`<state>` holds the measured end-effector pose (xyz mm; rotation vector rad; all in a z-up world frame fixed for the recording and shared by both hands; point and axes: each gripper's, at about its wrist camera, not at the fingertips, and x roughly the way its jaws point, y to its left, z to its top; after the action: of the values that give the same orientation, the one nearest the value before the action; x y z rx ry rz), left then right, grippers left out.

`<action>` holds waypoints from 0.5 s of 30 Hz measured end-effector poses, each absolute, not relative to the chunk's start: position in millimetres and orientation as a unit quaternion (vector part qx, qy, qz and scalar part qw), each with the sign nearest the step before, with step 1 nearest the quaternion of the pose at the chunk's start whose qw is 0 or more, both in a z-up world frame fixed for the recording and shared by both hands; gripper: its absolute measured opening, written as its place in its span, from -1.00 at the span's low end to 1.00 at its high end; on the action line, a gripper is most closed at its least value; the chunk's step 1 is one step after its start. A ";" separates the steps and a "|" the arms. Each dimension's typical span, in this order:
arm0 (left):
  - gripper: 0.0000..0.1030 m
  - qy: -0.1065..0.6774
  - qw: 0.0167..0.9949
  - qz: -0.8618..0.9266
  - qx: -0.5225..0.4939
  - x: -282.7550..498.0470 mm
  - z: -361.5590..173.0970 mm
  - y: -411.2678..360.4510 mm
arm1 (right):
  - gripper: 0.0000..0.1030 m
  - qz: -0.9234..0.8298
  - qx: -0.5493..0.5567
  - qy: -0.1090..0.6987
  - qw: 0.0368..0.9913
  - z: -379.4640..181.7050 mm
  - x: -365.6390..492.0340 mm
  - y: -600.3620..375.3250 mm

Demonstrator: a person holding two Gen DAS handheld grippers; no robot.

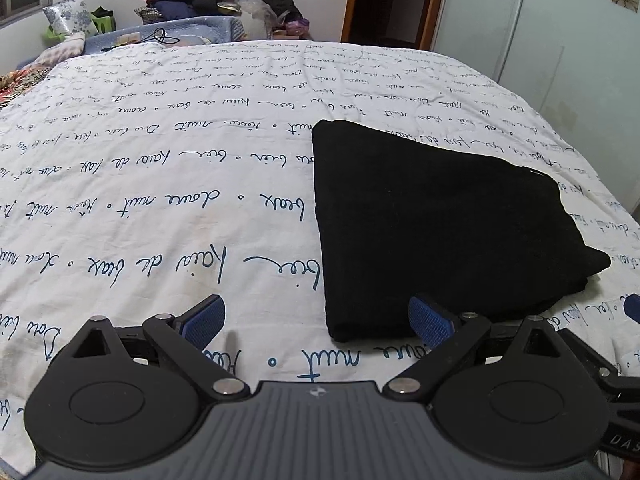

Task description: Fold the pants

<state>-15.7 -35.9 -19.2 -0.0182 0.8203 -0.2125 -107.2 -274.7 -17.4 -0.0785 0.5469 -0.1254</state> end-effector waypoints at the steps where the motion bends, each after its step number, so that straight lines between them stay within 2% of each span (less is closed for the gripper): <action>1: 0.92 0.398 0.911 -0.103 -0.005 -16.0 -19.6 -37.7 | 1.00 -0.062 -0.037 0.273 0.959 -17.6 -106.7 -274.0; 15: 0.92 0.394 0.912 -0.110 0.032 -20.1 -20.7 -50.8 | 1.00 -0.060 -0.045 0.287 0.955 -20.9 -105.4 -274.6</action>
<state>-20.1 -50.8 -20.7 0.0655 0.8131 -0.2275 -105.4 -274.6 -20.9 -0.0909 0.5828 -0.1227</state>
